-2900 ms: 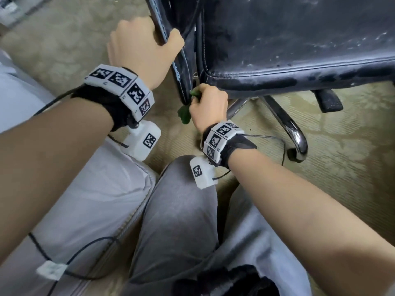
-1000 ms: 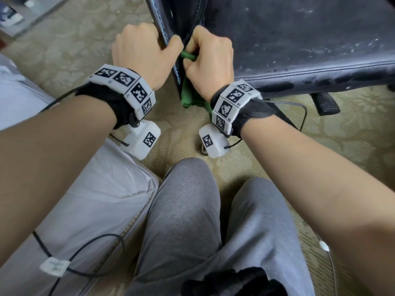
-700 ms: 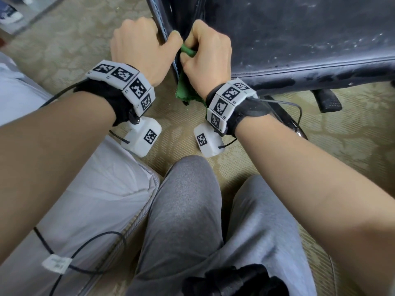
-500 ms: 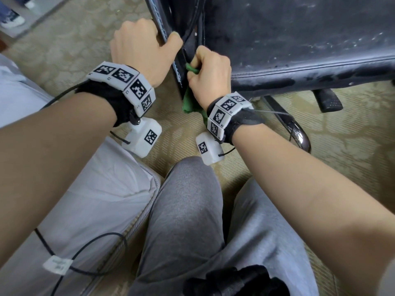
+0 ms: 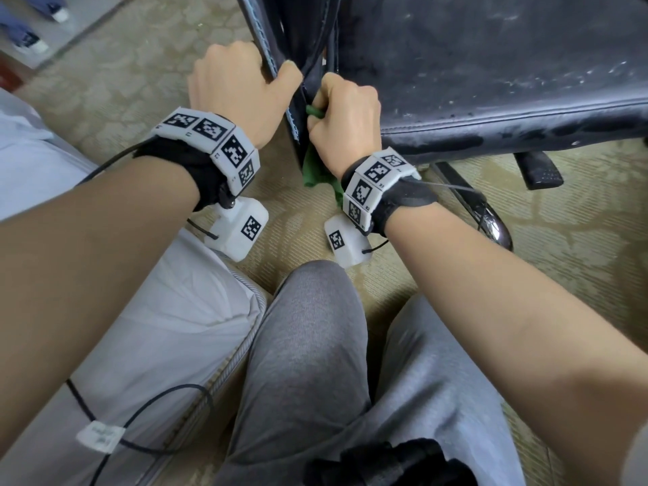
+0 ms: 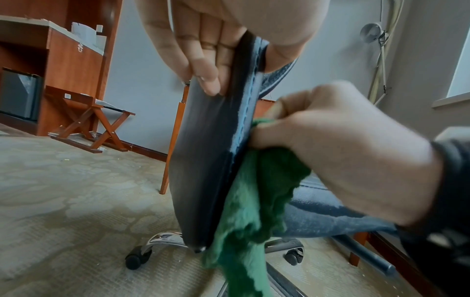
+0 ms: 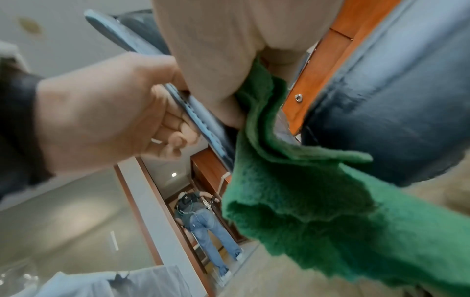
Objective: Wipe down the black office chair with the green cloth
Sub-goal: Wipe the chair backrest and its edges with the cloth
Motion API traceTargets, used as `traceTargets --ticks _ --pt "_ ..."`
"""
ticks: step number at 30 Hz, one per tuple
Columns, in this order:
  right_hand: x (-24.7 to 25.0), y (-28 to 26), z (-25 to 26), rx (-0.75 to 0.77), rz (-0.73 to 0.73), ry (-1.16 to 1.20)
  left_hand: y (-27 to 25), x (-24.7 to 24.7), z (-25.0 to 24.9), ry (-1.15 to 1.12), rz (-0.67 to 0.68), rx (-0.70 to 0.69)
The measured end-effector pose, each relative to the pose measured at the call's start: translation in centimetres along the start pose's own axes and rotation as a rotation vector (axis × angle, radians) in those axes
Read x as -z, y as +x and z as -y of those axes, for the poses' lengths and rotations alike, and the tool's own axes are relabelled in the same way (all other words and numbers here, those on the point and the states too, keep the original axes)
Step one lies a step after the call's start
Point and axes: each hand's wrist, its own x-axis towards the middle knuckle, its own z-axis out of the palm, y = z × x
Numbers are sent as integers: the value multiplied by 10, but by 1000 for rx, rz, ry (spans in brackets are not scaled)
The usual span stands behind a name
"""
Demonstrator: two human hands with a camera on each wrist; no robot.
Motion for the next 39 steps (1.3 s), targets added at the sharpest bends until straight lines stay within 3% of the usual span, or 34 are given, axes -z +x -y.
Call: traceTargets --ticks 5,11,20,31,39 --pt "10 8 16 98 -171 163 -1 0 0 -12 6 6" --pt "6 6 13 87 -157 175 -4 3 -3 -17 -8 10" --pt "-13 -9 -9 -85 -18 85 -8 2 -6 -46 -24 23" --pt "-23 -13 -17 -71 81 -102 -8 3 -7 -34 -9 46" --pt "-43 -45 -34 -111 114 -79 -13 4 -14 -39 -11 40"
